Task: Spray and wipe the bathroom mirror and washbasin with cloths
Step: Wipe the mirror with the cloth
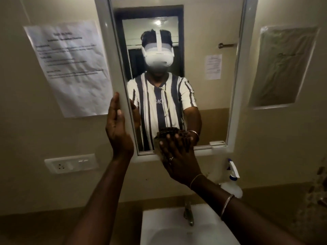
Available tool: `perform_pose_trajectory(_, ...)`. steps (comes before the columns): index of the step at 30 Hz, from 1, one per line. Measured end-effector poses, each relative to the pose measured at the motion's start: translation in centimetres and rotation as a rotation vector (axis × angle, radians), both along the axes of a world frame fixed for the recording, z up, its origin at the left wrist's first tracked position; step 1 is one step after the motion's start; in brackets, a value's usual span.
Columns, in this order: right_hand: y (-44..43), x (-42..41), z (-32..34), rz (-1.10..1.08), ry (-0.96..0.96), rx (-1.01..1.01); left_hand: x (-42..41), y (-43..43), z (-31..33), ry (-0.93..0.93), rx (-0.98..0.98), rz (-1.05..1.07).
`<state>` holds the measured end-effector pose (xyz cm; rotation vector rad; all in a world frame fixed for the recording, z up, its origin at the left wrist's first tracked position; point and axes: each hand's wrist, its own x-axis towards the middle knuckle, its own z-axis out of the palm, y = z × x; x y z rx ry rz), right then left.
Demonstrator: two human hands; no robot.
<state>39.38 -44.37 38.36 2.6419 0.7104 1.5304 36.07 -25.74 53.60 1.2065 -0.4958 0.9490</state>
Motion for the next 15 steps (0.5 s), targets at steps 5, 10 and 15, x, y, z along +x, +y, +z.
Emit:
perform_pose_trajectory(5,4.9,0.6,0.8,0.084,0.027,-0.177,0.1,2.2,0.0,0.077,0.021,-0.111)
perform_pose_trajectory(10,7.9,1.2,0.8,0.096,0.032,-0.176,-0.4,3.0,0.5,0.081,-0.002,-0.179)
perform_pose_trajectory(15,8.9,1.5,1.5,0.095,-0.003,-0.104,0.1,3.5,0.2,0.109,-0.019,-0.243)
